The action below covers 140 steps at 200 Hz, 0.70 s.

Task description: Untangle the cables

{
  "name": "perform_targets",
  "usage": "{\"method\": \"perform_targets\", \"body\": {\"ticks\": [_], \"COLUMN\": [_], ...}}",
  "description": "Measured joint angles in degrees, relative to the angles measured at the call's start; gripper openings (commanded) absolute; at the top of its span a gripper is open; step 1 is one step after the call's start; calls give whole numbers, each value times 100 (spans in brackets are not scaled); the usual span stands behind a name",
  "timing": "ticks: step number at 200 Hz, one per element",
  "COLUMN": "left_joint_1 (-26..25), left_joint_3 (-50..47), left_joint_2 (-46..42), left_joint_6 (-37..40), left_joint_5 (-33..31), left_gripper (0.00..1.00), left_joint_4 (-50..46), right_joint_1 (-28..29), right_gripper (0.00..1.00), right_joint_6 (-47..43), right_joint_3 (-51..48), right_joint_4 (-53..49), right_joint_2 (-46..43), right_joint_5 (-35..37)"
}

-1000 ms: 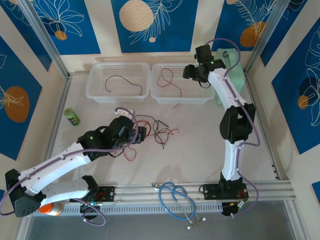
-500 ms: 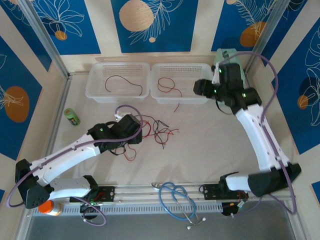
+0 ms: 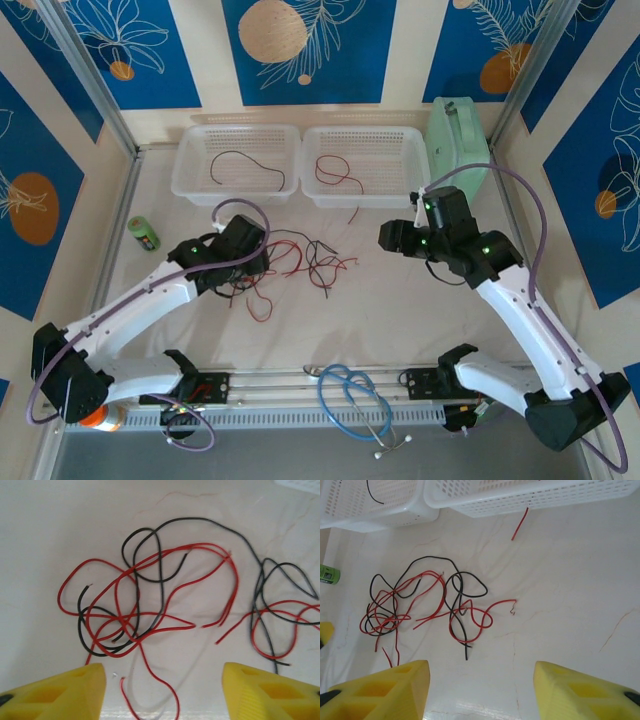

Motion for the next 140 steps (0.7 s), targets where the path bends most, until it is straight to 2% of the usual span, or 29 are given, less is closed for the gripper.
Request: {"method": "perform_targets", "body": {"ticks": [22,72,140], "left_joint_1": [22,22,22], "left_joint_3": [-557,-2142,-2170], "left_joint_2": [0,79,863], "left_joint_6": [-162,-546,-540], "left_joint_5": [245,654,640], "left_gripper": [50,48,42], "left_joint_4": [31,748,1784], "right_joint_1": [17,26,26], "right_gripper": [57,55,54], "right_joint_6": [20,15,17], "right_joint_3": [9,26,46], "right_joint_4": [-92,-140,-92], "right_joint_2": [-28,92,273], "right_joint_5": [101,151,111]}}
